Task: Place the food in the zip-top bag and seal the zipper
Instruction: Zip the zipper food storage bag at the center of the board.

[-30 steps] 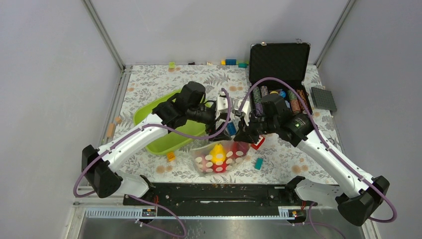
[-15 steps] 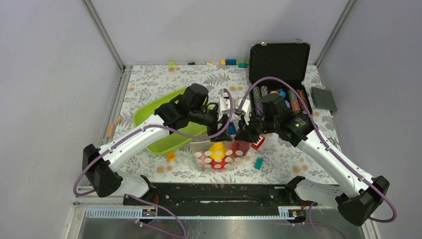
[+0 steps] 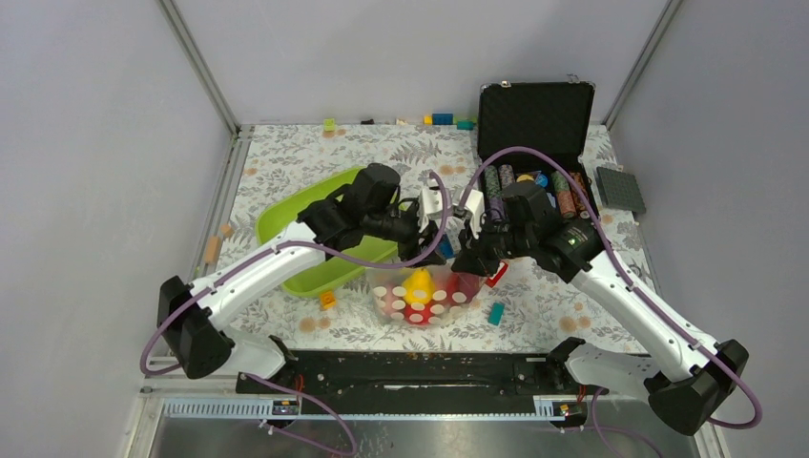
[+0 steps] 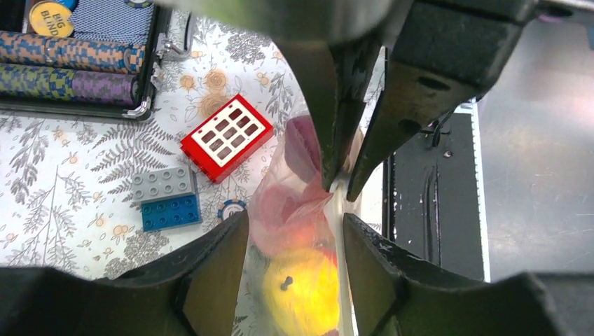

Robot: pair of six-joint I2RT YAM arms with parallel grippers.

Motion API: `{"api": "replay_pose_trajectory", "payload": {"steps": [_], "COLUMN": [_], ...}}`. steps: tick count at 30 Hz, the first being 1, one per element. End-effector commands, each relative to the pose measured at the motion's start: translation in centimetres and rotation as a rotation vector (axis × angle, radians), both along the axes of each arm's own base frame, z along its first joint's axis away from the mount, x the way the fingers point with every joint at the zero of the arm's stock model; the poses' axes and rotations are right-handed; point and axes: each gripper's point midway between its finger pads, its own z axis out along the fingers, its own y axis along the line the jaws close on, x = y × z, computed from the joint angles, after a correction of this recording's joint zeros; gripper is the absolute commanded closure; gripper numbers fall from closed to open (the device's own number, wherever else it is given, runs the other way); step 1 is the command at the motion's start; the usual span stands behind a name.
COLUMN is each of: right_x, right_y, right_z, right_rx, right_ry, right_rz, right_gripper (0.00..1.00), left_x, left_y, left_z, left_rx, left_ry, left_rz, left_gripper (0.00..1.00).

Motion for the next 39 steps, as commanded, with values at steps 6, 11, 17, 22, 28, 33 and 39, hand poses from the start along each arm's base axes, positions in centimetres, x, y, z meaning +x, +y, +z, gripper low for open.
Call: {"api": "replay_pose_trajectory", "payload": {"steps": [6,11,17,22,28,33,39], "right_x": [0.6,0.1,-0.9,-0.8,0.0,2.4,2.2], "right_y": [1.0,1.2,1.6,1.4,1.0,-0.5,-3.6], "right_z": [4.4,4.1,3.9,3.4,3.2,4.4,5.3], "right_rx": [0.119,0.126,0.137,0.109,0.075,0.055,0.075], "right_ry": [-0.136,-0.127,-0.107,-0.1,-0.107,-0.135,-0.182], "right_rz": [0.016,0.057,0.127,0.13,0.078,-0.143,-0.33], "right_gripper": [0.98,0.98,0.98,0.98,0.86,0.48,0.31], "left_x": [-0.3,-1.2,-1.1,-1.2,-1.3,-1.7,-1.9], "left_y": [2.6,2.7,1.9,0.6,0.0,0.2,0.6], "left_z": [-3.1,-3.0,-2.1,-0.9,-0.5,-0.5,-0.1], "left_rx": [0.079,0.021,-0.015,-0.058,-0.068,-0.099,-0.132], "left_ry": [-0.039,-0.048,-0.048,-0.039,-0.018,-0.006,-0.021], "left_rz": [0.113,0.091,0.07,0.021,0.001,0.012,0.032], "left_gripper": [0.47,0.45,0.47,0.62,1.0,1.0,1.0]}}
